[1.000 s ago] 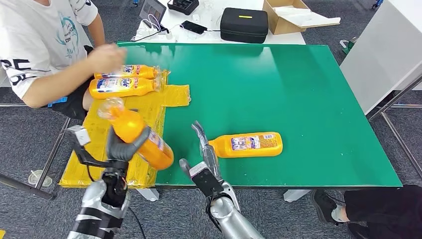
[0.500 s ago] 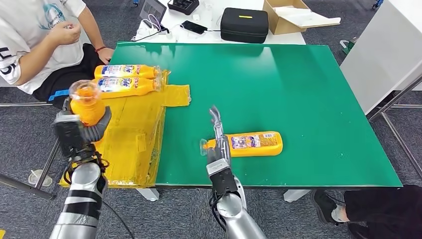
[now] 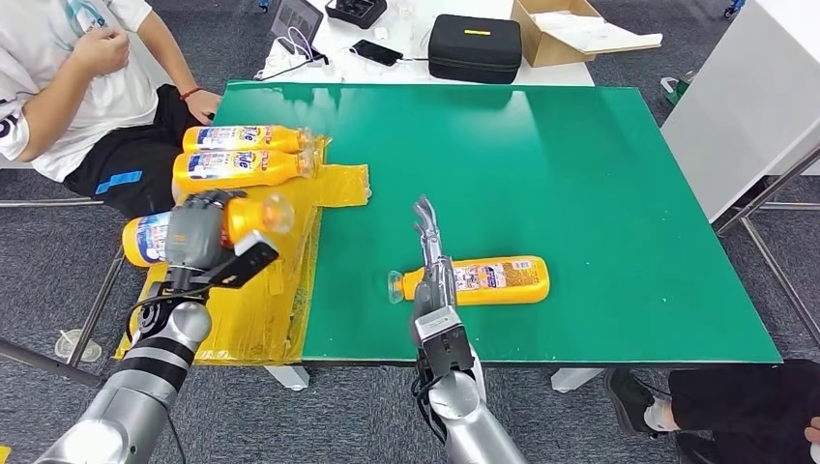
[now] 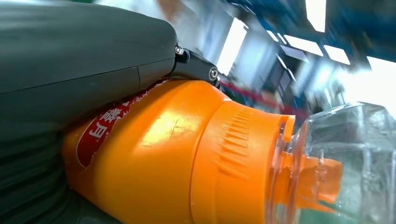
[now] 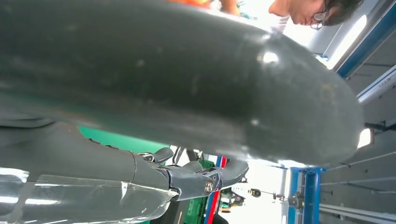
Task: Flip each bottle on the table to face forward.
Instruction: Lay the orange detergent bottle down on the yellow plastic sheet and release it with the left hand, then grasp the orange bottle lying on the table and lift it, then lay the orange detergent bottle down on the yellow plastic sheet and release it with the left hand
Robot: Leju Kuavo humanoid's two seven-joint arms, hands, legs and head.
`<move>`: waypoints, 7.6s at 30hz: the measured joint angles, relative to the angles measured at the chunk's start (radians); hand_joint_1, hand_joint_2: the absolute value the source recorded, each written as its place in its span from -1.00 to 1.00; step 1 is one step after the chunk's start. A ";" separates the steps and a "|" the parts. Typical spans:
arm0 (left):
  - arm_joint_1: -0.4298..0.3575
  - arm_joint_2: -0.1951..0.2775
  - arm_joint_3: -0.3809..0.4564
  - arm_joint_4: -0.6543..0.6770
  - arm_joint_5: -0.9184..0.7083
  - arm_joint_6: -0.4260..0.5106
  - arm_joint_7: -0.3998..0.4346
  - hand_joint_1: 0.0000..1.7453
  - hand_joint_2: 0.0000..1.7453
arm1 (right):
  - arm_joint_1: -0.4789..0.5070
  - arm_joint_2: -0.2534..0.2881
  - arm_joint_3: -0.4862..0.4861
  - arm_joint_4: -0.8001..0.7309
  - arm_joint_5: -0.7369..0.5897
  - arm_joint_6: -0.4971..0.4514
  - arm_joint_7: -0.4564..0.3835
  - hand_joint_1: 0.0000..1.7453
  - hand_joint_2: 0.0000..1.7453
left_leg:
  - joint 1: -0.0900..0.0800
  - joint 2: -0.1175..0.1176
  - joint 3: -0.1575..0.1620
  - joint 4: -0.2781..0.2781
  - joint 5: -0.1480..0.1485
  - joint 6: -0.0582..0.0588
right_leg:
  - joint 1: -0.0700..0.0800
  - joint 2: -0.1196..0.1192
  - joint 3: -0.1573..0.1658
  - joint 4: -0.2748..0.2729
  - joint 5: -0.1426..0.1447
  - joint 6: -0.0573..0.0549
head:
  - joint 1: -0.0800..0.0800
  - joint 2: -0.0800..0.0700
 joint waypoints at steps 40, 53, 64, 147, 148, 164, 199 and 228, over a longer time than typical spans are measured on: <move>0.032 0.062 -0.145 0.192 0.070 -0.359 -0.077 -1.00 -1.00 | -0.012 0.016 -0.002 0.066 -0.038 0.119 0.024 -1.00 -1.00 | 0.000 -0.002 0.007 -0.001 -0.001 0.000 | 0.000 -0.001 0.008 0.000 -0.001 0.000 | 0.000 0.000; 0.060 0.054 -0.149 0.159 0.202 -0.474 -0.084 -1.00 -1.00 | -0.018 0.022 -0.007 0.095 -0.039 0.120 0.024 -1.00 -1.00 | 0.000 -0.004 0.010 -0.001 0.000 0.000 | -0.001 -0.002 0.012 0.000 -0.001 0.000 | 0.000 0.000; 0.086 0.088 -0.210 0.068 0.481 -0.719 -0.091 -1.00 -0.50 | -0.034 0.022 -0.016 0.123 -0.053 0.123 0.023 -1.00 -1.00 | 0.000 -0.007 0.013 -0.001 0.001 -0.001 | -0.001 -0.004 0.015 0.000 -0.001 0.000 | 0.000 0.000; 0.145 -0.199 0.278 -0.212 0.826 -0.231 -0.079 -1.00 1.00 | -0.501 -0.485 0.177 0.559 0.476 0.622 0.455 -1.00 1.00 | -0.001 -0.006 0.001 0.001 0.003 0.001 | -0.001 -0.004 0.003 0.000 0.002 0.001 | -0.001 0.000; 0.142 -0.199 0.278 -0.206 0.827 -0.231 -0.079 -1.00 1.00 | -0.513 -0.492 0.194 0.567 0.476 0.643 0.457 -1.00 1.00 | -0.001 -0.006 0.001 0.001 0.003 0.001 | -0.001 -0.004 0.003 0.000 0.002 0.001 | -0.001 0.000; 0.122 -0.198 0.278 -0.157 0.827 -0.231 -0.079 -1.00 1.00 | -0.574 -0.530 0.318 0.619 0.474 0.685 0.472 0.16 1.00 | -0.001 -0.006 0.002 0.001 0.003 0.001 | -0.001 -0.004 0.004 0.000 0.002 0.001 | -0.001 0.000; 0.247 -0.240 0.269 -0.340 1.069 -0.431 0.077 -1.00 1.00 | -0.094 -0.270 -0.178 0.013 0.399 -0.276 0.227 1.00 1.00 | 0.000 -0.007 -0.003 0.000 0.002 0.000 | -0.001 -0.006 0.001 0.000 0.000 0.001 | 0.000 0.000; 0.339 -0.227 0.043 -0.458 1.378 -0.871 0.205 -1.00 1.00 | 0.022 -0.074 -0.359 0.117 0.138 0.024 -0.007 1.00 1.00 | 0.001 -0.007 -0.003 0.000 0.002 0.000 | 0.001 -0.006 0.000 0.000 0.000 0.001 | -0.001 0.000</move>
